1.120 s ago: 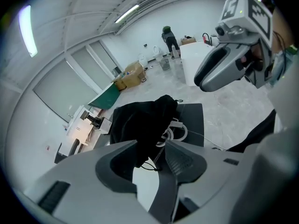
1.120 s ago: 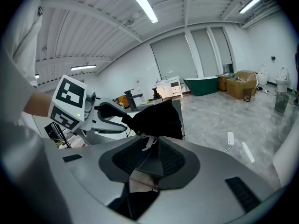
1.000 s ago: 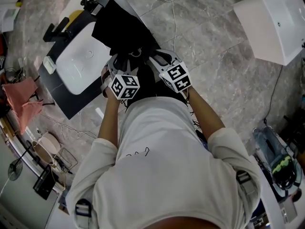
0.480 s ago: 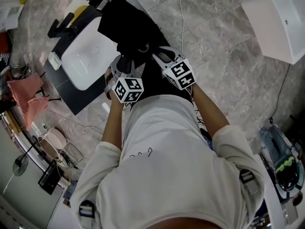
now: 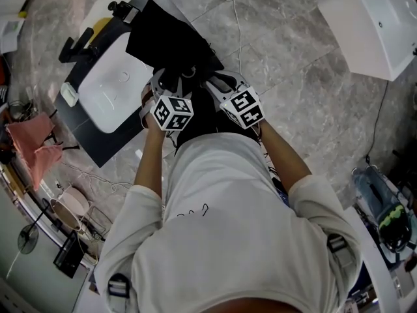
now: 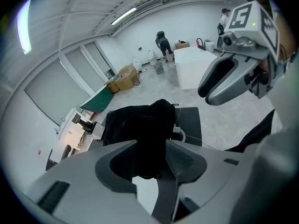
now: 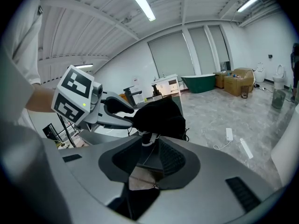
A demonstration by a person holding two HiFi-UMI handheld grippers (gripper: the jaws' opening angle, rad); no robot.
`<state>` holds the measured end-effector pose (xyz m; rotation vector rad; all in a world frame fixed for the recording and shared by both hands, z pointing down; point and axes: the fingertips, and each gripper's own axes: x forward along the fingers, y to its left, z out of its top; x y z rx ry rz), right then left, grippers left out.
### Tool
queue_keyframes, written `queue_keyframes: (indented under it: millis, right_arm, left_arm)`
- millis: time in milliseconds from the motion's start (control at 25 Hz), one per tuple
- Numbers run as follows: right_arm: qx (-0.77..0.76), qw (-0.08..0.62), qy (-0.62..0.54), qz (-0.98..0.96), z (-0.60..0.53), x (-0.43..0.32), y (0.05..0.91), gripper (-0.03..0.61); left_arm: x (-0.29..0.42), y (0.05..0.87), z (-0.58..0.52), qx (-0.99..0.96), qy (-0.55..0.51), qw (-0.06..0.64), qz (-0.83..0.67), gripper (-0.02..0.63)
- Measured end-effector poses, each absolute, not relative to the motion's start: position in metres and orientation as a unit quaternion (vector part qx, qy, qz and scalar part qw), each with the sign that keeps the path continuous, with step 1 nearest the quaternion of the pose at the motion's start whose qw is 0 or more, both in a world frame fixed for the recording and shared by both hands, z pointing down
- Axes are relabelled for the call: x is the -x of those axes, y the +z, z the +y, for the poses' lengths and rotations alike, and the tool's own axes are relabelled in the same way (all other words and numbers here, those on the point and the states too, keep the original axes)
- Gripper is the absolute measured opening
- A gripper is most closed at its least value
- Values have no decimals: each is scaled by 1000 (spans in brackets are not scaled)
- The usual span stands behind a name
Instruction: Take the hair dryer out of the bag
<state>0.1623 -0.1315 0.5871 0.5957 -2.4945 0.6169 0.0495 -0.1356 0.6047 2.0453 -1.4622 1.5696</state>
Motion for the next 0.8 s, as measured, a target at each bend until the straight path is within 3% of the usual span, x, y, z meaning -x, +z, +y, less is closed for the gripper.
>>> queue_keyframes:
  millis: [160, 400, 800]
  right_arm:
    - [-218, 255, 226, -914, -134, -161, 588, 110]
    - [-218, 264, 226, -912, -136, -154, 589, 110]
    - [-217, 271, 233, -908, -144, -141, 593, 110]
  left_arm:
    - [-50, 612, -138, -693, 531, 96, -478, 193]
    - [-46, 603, -153, -704, 504, 89, -492, 54]
    - [-21, 597, -185, -711, 449, 138, -523, 41]
